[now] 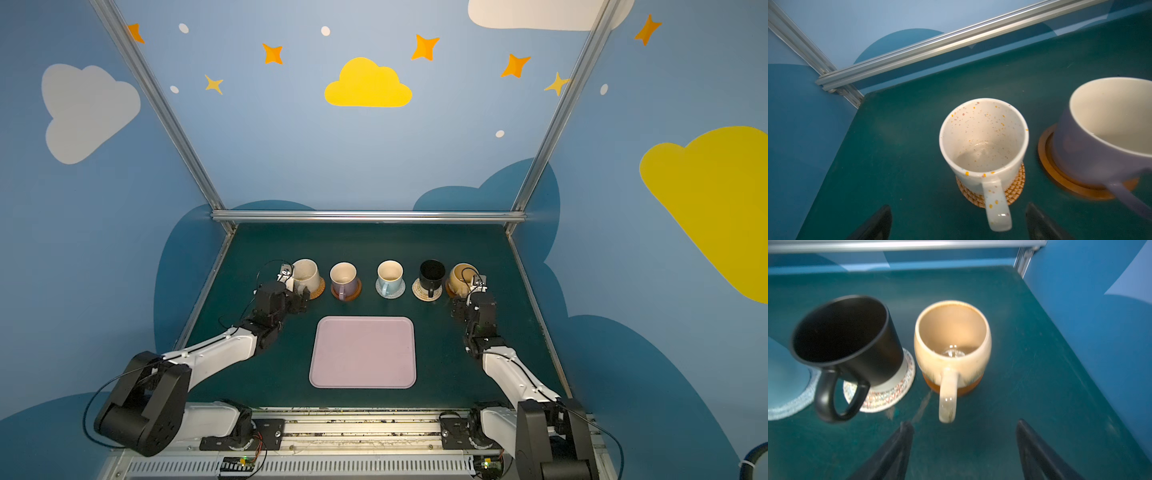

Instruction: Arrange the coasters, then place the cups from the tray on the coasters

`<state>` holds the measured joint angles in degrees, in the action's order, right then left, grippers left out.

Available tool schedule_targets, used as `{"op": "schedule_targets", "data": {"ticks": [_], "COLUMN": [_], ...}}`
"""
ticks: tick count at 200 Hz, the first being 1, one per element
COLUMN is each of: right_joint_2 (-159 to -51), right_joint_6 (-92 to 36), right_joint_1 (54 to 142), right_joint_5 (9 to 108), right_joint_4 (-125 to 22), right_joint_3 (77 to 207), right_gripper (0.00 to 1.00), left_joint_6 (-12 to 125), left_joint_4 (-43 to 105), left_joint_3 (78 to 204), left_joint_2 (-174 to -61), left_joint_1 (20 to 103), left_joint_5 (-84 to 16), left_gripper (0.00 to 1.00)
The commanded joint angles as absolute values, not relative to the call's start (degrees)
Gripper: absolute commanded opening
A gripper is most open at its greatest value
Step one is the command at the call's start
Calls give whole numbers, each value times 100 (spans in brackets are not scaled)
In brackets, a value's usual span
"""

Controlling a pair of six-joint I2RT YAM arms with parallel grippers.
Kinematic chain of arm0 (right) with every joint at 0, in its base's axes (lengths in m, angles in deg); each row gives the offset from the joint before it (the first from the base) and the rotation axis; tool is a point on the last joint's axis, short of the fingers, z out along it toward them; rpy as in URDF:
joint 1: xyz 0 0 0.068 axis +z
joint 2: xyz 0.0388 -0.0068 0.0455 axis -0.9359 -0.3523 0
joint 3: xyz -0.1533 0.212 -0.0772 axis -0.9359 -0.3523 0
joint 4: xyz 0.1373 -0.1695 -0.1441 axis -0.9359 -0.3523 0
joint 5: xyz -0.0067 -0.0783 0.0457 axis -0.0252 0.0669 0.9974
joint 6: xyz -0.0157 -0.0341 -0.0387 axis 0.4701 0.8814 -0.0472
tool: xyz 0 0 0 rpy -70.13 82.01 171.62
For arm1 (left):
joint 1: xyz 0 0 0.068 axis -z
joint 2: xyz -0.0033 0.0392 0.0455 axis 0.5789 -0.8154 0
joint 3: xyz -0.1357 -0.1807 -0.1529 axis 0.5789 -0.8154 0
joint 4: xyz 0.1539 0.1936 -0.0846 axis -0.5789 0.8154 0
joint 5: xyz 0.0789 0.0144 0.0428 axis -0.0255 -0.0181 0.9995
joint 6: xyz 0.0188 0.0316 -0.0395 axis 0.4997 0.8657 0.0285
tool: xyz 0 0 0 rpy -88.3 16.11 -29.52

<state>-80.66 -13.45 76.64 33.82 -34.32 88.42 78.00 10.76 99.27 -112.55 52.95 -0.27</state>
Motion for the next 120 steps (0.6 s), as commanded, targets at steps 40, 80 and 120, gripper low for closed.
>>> {"op": "schedule_targets", "data": {"ticks": [40,80,120], "right_joint_2": [-8403,-8920,-9209], "right_joint_6": [-986,-877,-835], "right_joint_1": [7600,7587,7526], "right_joint_5": [3235,3214,3735], "right_joint_4": [-2030,-1376,-1039], "right_joint_3": [8456,8336,8478], "right_gripper": [78,78,78], "left_joint_6": [7802,7688,7377], "left_joint_4": [145,-497,-1204], "left_joint_3": [9471,9372,9096], "left_joint_2": [-11378,-11969,-12243], "left_joint_1": [4522,4091,3666], "left_joint_5": [-729,-1372,-1931], "left_gripper": [100,100,100]}}
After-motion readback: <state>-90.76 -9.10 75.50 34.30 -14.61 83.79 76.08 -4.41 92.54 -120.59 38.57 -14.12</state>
